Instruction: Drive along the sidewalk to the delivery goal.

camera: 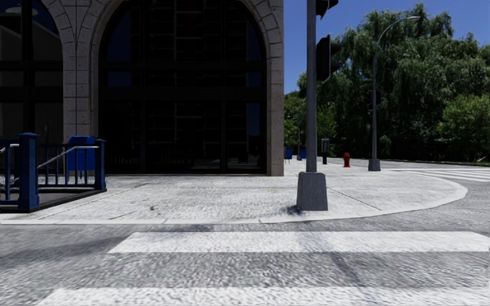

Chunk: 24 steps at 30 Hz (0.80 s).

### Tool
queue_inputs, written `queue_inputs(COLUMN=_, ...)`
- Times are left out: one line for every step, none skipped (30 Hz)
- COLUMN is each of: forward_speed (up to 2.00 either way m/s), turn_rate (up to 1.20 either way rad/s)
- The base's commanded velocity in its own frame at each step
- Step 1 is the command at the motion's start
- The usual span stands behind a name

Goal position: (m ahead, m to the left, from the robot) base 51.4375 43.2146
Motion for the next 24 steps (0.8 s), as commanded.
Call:
queue_inputs(forward_speed=1.97, turn_rate=0.0)
queue_inputs(forward_speed=1.97, turn_rate=0.0)
queue_inputs(forward_speed=1.97, turn_rate=0.0)
queue_inputs(forward_speed=1.95, turn_rate=0.0)
queue_inputs(forward_speed=1.94, turn_rate=0.0)
queue_inputs(forward_speed=1.94, turn_rate=0.0)
queue_inputs(forward_speed=1.94, turn_rate=0.0)
queue_inputs(forward_speed=1.94, turn_rate=0.0)
queue_inputs(forward_speed=1.94, turn_rate=0.0)
queue_inputs(forward_speed=1.94, turn_rate=0.0)
queue_inputs(forward_speed=1.94, turn_rate=0.0)
queue_inputs(forward_speed=1.94, turn_rate=0.0)
queue_inputs(forward_speed=1.94, turn_rate=0.0)
queue_inputs(forward_speed=1.93, turn_rate=0.0)
queue_inputs(forward_speed=1.93, turn_rate=0.0)
queue_inputs(forward_speed=1.93, turn_rate=0.0)
queue_inputs(forward_speed=1.93, turn_rate=0.0)
queue_inputs(forward_speed=1.93, turn_rate=0.0)
queue_inputs(forward_speed=1.93, turn_rate=0.0)
queue_inputs(forward_speed=1.93, turn_rate=0.0)
queue_inputs(forward_speed=1.93, turn_rate=0.0)
queue_inputs(forward_speed=1.93, turn_rate=0.0)
queue_inputs(forward_speed=1.93, turn_rate=0.0)
queue_inputs(forward_speed=1.93, turn_rate=0.0)
